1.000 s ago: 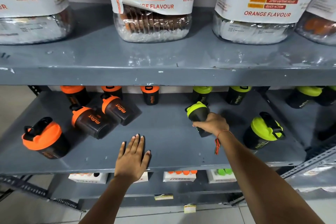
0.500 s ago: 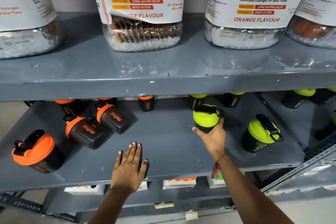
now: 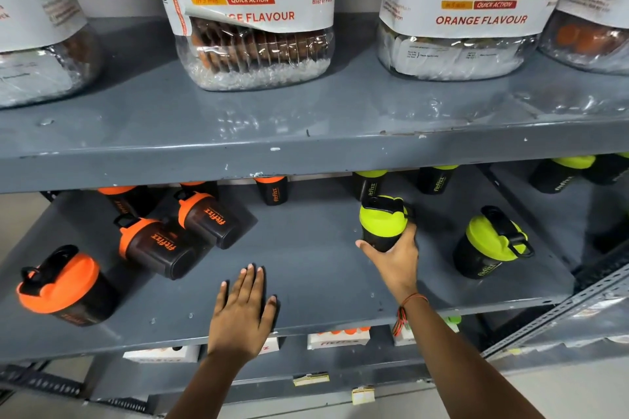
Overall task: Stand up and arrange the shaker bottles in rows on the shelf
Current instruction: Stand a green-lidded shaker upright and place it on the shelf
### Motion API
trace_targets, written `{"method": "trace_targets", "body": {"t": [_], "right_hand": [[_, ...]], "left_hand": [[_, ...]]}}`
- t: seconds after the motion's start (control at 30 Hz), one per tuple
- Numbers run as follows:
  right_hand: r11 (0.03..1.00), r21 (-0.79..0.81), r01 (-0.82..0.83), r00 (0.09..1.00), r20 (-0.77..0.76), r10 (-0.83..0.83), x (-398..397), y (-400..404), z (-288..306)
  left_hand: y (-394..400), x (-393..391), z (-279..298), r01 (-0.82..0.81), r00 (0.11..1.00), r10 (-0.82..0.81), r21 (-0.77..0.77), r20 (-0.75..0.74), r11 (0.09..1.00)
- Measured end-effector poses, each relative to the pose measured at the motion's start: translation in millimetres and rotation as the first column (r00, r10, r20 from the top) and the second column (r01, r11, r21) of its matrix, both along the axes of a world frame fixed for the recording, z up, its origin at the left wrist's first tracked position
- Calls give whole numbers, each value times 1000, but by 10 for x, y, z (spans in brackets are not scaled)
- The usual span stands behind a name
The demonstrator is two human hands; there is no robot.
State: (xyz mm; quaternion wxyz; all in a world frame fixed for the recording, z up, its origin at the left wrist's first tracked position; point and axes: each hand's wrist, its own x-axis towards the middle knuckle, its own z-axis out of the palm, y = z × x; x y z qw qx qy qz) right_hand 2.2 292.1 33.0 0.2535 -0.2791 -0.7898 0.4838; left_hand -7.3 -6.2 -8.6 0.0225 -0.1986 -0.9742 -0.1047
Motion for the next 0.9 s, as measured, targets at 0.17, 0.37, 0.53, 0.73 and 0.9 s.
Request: {"method": "trace_targets", "body": {"t": [0.17, 0.37, 0.53, 0.73, 0.9], "right_hand": [[999, -33, -30, 999, -27, 29, -16, 30, -55], [937, -303, -172, 983, -106, 147, 21, 128, -56], [682, -611, -403, 915, -239, 326, 221, 126, 123], [307, -802, -513, 841, -397, 367, 587, -18, 449], [337, -752, -566, 782, -361, 508, 973, -155, 870]], "left_hand": [[-23, -2, 2, -10, 1000, 10, 3, -3, 1000], [-19, -4, 11, -9, 1000, 9, 0, 2, 1000], [-17, -4, 14, -11, 1000, 11, -4, 14, 1000], [-21, -4, 20, -3, 999, 4, -12, 42, 1000], [-4, 1, 58, -10, 998, 11, -24, 64, 1000]]}}
